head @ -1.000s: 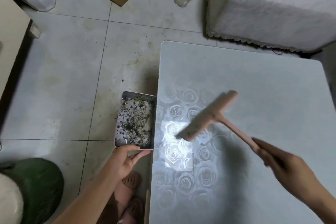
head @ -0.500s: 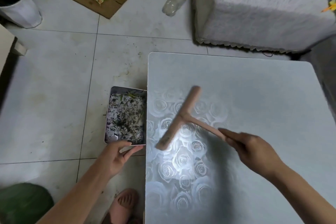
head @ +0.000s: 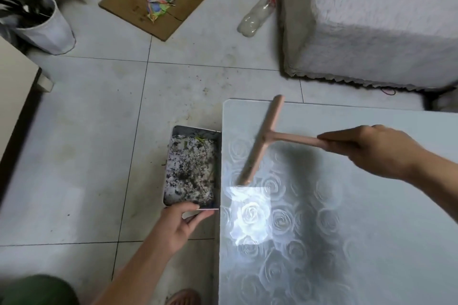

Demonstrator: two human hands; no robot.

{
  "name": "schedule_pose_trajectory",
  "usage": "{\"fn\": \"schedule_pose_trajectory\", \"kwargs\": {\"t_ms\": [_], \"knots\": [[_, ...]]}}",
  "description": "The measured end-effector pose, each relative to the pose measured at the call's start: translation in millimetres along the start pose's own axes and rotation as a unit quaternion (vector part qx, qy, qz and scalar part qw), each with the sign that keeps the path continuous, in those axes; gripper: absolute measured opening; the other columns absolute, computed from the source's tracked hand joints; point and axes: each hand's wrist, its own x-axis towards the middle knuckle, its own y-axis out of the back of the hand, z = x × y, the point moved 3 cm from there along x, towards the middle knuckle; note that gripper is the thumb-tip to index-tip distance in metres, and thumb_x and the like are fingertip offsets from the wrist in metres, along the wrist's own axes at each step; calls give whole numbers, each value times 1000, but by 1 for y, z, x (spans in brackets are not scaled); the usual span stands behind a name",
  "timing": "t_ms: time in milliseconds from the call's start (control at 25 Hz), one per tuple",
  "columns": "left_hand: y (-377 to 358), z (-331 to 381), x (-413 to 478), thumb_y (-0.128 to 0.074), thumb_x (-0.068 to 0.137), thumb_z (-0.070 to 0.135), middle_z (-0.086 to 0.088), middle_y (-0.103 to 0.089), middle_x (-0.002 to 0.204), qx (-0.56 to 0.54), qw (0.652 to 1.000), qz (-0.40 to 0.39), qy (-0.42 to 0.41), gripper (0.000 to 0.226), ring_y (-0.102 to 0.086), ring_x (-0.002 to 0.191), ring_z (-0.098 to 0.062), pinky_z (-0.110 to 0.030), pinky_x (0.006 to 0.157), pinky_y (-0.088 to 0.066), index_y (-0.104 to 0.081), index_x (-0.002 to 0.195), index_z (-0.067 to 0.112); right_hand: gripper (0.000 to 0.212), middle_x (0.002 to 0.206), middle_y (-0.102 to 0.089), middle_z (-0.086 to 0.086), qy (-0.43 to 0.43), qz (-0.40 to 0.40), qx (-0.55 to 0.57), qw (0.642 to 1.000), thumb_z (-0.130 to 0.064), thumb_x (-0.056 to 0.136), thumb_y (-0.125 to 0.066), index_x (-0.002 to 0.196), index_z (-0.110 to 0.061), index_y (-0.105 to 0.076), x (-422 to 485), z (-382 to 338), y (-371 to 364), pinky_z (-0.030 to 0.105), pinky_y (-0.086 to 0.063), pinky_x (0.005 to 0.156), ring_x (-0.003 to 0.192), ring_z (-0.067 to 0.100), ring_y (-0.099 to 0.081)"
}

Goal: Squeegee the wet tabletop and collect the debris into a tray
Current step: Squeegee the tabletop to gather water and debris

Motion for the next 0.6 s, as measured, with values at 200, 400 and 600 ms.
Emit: {"fn": "schedule_pose_trajectory", "kwargs": {"t_ms": [200, 400, 600], "knots": [[-19, 18, 18, -50, 68, -21, -26, -61, 120, -3, 1000, 2, -31, 58, -59, 103, -51, -37, 52, -58, -52, 123, -4, 34, 88, -61, -12, 72, 1, 48, 996, -38, 99, -42, 130, -50, -49, 37, -47, -11, 29, -45, 78, 88, 18, -58], [-36, 30, 24, -53, 60, -18, -28, -65, 107, -2, 1000, -13, -27, 57, -62, 94, -51, -39, 53, -59, -54, 116, -5, 34, 114, -66, -10, 130, 67, -57, 988, -45, 97, -38, 126, -62, -41, 49, -47, 15, 33, -48, 74, 101, 20, -61], [-42, 35, 18, -49, 70, -19, -31, -64, 101, 7, 1000, -19, -12, 34, -64, 86, -51, -38, 50, -59, -55, 102, -8, 35, 120, -64, -6, 48, 13, -54, 997, -46, 99, -35, 131, -59, -38, 46, -51, 27, 32, -47, 79, 106, 22, -60]]}}
